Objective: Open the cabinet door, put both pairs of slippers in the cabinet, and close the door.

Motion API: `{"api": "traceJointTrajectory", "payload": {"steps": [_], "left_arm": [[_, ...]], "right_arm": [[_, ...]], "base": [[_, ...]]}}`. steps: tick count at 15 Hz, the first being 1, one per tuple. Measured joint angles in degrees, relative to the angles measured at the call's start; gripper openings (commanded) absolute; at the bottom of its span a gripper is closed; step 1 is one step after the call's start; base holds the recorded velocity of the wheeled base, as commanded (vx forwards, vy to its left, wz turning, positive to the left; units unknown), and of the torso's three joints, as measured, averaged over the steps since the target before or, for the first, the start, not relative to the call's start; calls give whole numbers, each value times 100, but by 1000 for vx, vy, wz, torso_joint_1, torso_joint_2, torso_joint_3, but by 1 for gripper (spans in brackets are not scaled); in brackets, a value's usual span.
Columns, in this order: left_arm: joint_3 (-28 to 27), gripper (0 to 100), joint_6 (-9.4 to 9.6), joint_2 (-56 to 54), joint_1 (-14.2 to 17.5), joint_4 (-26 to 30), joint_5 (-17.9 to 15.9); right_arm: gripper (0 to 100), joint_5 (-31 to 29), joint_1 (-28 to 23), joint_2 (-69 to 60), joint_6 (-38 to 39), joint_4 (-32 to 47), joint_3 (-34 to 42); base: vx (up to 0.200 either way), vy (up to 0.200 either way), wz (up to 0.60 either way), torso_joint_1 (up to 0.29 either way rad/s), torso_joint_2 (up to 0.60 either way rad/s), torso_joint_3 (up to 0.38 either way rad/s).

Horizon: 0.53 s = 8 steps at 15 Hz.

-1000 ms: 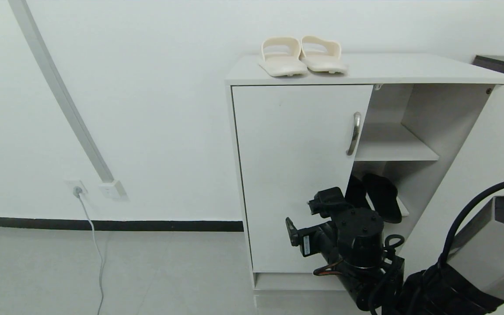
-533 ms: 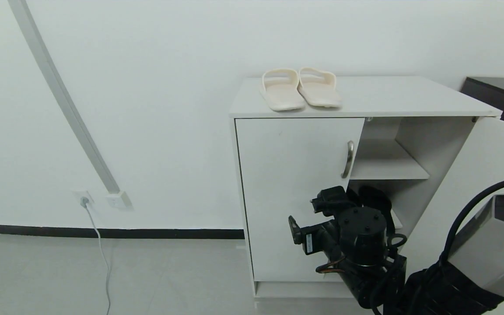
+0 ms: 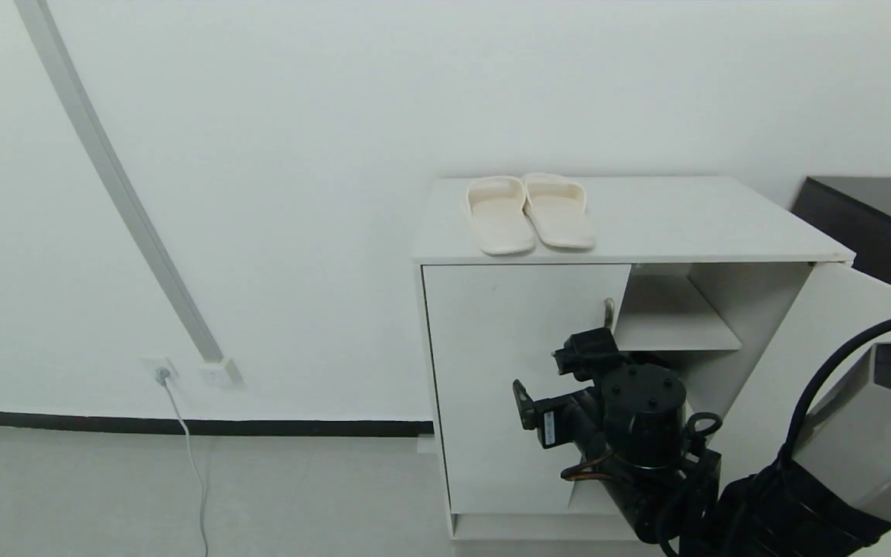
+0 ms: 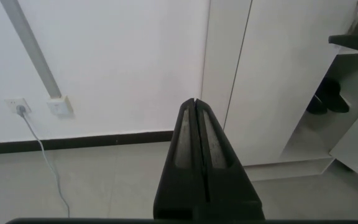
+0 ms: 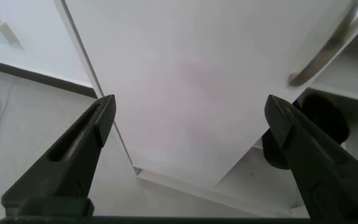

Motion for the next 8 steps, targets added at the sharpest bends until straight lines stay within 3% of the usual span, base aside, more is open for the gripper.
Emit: {"api": "traceJointTrajectory", "payload": {"steps": [8], "left_arm": [[0,0,2,0,0,0,0]], "right_arm": [[100,4,-38,0,1,0,-7]], "base": [[0,0,0,229,-546,-319]]}}
